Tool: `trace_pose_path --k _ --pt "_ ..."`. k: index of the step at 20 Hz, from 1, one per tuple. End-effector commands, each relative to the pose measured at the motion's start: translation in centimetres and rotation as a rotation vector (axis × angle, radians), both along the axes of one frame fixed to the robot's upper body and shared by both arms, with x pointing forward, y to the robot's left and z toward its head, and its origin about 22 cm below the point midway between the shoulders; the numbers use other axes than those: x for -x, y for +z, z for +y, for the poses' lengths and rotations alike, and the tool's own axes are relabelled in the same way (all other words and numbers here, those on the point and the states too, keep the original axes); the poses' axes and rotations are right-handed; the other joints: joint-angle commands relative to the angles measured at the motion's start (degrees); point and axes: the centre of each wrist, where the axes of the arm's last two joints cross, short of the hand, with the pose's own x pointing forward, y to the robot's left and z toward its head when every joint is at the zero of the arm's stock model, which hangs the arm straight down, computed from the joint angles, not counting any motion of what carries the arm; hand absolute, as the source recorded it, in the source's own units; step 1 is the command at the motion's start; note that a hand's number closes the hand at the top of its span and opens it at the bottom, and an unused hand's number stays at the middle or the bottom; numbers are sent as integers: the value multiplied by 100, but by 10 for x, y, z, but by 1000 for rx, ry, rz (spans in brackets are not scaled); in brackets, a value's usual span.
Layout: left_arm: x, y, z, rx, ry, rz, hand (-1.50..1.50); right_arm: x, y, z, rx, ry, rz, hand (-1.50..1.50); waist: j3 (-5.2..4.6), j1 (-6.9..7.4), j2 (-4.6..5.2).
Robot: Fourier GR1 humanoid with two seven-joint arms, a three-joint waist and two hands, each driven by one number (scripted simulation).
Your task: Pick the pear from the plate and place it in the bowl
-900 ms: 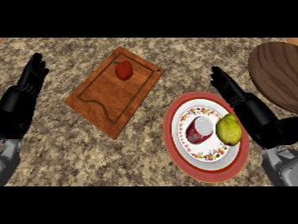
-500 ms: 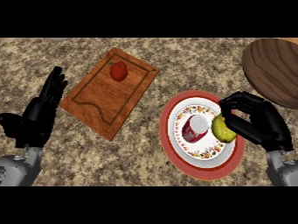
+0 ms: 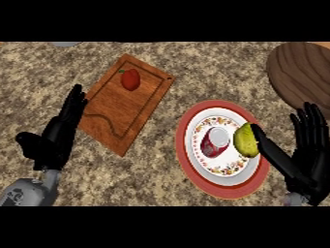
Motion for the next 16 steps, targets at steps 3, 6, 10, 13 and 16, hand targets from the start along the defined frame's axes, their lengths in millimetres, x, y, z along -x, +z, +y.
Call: trace_pose_path --k 3,6,10,13,16 --pt "-2 -6 -18 15 -32 6 0 19 36 -21 94 -153 35 -150 -5 170 20" --pt "-4 -14 -24 8 -38 0 0 27 60 -49 104 -137 163 -150 -11 162 25" --pt "-22 7 -27 8 -42 -8 0 35 75 -49 83 -49 266 -150 -3 169 22" --pt "0 -15 -23 3 -28 -12 0 32 76 -59 19 20 375 -150 0 213 20" --pt "-17 -16 -12 7 -26 -5 0 21 82 -55 16 78 469 -150 -3 205 33"
